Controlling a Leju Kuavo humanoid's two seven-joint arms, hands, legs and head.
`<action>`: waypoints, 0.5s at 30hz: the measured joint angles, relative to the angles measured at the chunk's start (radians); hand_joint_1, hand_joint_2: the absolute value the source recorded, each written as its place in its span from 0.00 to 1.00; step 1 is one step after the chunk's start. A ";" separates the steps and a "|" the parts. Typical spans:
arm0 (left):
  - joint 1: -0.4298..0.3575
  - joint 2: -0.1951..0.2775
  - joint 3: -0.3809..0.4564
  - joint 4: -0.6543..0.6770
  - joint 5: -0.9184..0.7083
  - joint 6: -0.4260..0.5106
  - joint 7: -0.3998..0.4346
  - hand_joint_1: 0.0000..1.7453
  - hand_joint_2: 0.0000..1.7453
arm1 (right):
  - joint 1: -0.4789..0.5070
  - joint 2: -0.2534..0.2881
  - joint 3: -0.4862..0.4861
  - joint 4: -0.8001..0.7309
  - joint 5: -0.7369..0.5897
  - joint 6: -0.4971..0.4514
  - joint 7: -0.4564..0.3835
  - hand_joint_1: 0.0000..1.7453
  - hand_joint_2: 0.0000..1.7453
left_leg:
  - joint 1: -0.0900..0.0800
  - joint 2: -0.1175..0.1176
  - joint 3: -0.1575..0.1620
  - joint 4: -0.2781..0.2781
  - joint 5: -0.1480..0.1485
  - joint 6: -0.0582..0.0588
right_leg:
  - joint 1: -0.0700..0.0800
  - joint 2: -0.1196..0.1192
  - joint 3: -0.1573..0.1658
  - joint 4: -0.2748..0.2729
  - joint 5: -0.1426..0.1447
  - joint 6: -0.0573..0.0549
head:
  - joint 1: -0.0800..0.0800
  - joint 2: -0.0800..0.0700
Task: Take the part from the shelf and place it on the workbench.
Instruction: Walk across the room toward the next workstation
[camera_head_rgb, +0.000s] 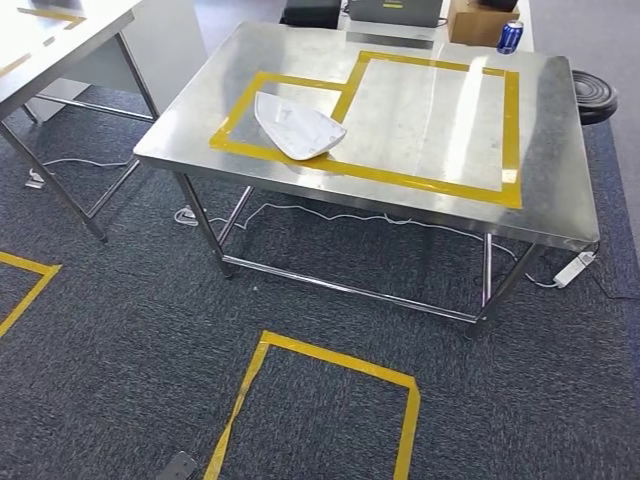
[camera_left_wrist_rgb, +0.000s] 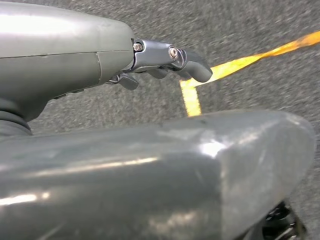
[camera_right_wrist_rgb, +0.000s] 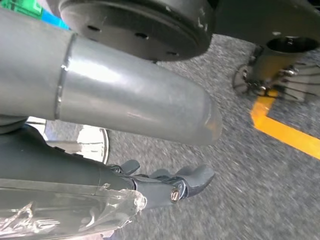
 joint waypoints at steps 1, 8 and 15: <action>-0.001 -0.003 0.000 0.000 -0.005 0.000 0.004 0.00 0.00 | 0.001 0.000 -0.005 0.000 -0.009 0.002 -0.013 0.00 0.00 | 0.000 -0.001 0.020 -0.001 0.026 0.001 | 0.000 0.002 -0.019 0.005 0.010 0.002 | 0.000 0.000; 0.001 -0.028 -0.003 0.002 -0.024 0.006 0.038 0.00 0.00 | -0.003 0.000 -0.034 -0.001 -0.027 0.004 -0.080 0.00 0.00 | 0.002 -0.051 0.258 -0.320 0.035 0.039 | 0.006 0.049 -0.103 0.033 0.076 0.030 | 0.001 0.000; 0.005 -0.031 0.000 0.004 -0.006 0.003 0.075 0.00 0.00 | 0.014 -0.002 -0.041 -0.001 -0.017 0.011 -0.078 0.00 0.00 | 0.004 0.026 0.222 -0.317 0.072 0.061 | -0.006 0.008 -0.210 0.330 -0.092 0.066 | 0.016 0.000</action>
